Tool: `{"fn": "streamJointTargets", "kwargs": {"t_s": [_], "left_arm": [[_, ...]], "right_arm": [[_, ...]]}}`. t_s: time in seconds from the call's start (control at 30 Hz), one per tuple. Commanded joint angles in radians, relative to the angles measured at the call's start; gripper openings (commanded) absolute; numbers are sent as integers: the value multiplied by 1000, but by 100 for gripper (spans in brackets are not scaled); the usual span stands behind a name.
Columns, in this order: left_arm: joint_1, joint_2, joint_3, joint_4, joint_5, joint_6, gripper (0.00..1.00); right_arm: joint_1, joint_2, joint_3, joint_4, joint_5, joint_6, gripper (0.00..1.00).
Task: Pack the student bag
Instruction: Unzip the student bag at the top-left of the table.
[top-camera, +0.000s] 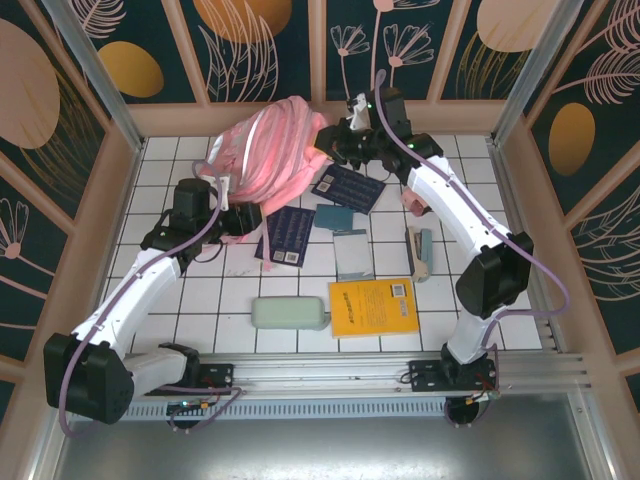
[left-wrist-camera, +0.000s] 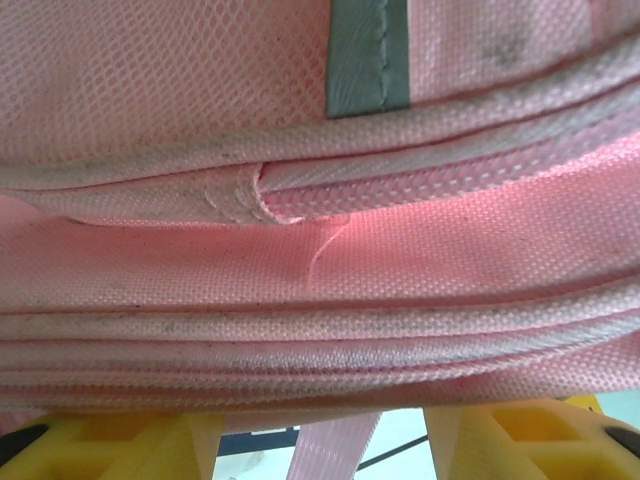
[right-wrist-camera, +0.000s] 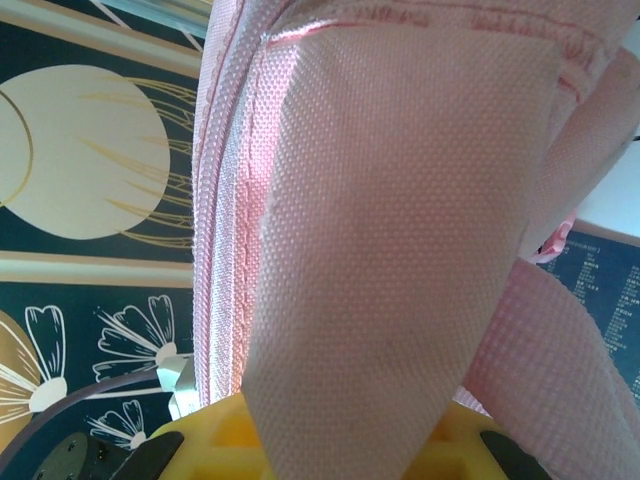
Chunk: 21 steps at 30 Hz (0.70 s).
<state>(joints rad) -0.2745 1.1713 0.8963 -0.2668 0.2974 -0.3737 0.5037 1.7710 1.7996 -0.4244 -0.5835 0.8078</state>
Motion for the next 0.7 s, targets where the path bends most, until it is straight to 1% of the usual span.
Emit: {"fn": "streamJointTargets", "kwargs": {"t_s": [0.0,0.27,0.43,0.57,0.67], "left_arm": [[1,-27,42,22,-57,33,57],[1,-37,70,37,-29,46,60],[2,-34,70,42,-68,53,62],[1,-39,126,17,-134,79,63],[1,-42,139,14,-146,90,64]], "right_arm": [[12,-28,64,13,-63,-37,0],[25,-16,65,16,-91,-51,0],[38,-5,98,-9,-110,-82,0],[38,-1,115,-29,-130,-105,0],[38,4,127,-50,-138,-130,0]]}}
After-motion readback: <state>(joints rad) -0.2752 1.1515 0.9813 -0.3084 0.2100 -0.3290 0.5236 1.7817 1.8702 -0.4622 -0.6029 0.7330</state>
